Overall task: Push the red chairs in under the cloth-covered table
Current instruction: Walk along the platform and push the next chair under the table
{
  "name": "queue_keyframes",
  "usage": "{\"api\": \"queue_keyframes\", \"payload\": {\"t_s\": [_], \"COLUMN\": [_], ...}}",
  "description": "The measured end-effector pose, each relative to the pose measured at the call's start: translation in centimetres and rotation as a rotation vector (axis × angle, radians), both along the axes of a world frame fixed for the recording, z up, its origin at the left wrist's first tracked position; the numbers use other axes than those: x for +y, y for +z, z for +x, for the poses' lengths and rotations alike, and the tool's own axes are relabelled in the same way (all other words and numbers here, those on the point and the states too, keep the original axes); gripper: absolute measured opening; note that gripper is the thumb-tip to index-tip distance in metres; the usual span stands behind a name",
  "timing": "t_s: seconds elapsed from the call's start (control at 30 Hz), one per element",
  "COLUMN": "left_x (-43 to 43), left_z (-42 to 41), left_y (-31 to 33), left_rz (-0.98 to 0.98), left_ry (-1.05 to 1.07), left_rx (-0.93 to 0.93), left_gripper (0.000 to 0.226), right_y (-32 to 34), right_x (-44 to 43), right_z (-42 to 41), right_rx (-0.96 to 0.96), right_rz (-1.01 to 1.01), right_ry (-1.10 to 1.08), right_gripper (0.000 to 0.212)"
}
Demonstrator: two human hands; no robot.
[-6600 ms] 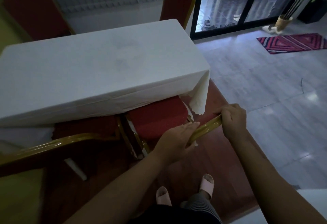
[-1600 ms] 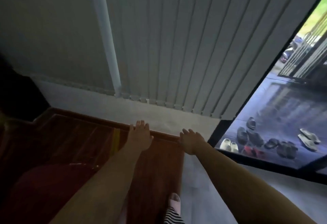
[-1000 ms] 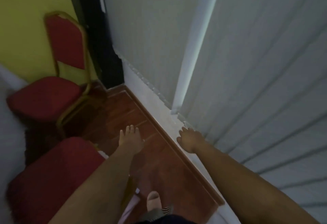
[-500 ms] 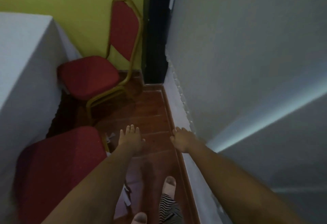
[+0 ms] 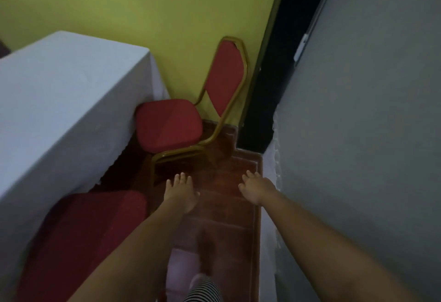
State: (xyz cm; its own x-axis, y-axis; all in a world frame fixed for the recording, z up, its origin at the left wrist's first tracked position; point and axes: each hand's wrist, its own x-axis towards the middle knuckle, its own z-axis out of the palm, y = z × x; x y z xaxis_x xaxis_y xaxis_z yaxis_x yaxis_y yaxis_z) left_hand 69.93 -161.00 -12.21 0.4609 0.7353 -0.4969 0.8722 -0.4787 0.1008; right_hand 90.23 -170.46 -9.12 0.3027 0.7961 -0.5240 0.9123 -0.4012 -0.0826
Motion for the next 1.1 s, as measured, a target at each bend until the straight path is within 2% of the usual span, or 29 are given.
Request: {"api": "queue_keyframes", "payload": {"t_s": [0.3, 0.47, 0.6, 0.77, 1.1], "left_x": [12.7, 20.1, 27.5, 31.8, 37.8], "left_z": [7.9, 12.6, 16.8, 22.1, 31.2], "left_y": [-0.8, 0.7, 2.1, 2.7, 1.9], "left_rz": [-0.014, -0.035, -0.005, 0.003, -0.028], "left_ry": [0.110, 0.101, 0.097, 0.041, 0.177], "left_rx": [-0.027, -0.065, -0.122, -0.156, -0.321], "left_gripper": [0.068, 0.068, 0.069, 0.071, 0.077], "right_y": [0.9, 1.3, 3.3, 4.7, 9.5], "right_x": [14.3, 21.3, 28.2, 34.5, 49.4], "right_z": [9.1, 14.5, 18.4, 22.2, 33.2], "right_rx": [0.003, -0.018, -0.048, -0.039, -0.300], "right_rz": [0.068, 0.023, 0.140, 0.241, 0.303], "right_ry": [0.102, 0.093, 0.015, 0.012, 0.387], "right_gripper": [0.055, 0.056, 0.055, 0.056, 0.058]}}
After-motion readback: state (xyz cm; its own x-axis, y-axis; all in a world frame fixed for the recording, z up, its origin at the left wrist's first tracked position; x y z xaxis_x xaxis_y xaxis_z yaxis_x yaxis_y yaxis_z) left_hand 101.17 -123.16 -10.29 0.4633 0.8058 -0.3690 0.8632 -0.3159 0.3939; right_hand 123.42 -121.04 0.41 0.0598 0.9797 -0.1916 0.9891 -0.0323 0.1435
